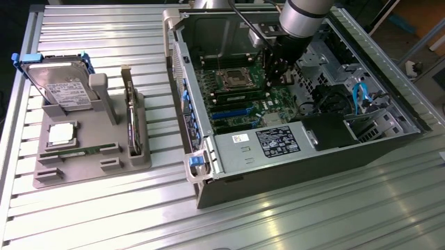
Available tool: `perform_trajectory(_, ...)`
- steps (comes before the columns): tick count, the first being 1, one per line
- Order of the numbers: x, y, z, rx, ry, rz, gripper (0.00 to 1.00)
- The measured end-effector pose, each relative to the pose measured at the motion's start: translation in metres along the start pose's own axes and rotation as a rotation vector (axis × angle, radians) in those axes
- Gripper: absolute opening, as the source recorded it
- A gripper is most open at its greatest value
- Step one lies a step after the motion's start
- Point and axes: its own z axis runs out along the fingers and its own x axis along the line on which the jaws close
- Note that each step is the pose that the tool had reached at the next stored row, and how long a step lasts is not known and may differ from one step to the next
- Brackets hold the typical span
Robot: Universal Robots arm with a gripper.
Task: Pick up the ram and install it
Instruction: 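Press down the ram until it locks into place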
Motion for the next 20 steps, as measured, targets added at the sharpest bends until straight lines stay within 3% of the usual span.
perform_trajectory(20, 0.0002, -0.0001, 0.0054, 0.0, 0.0001, 0.0, 0.11)
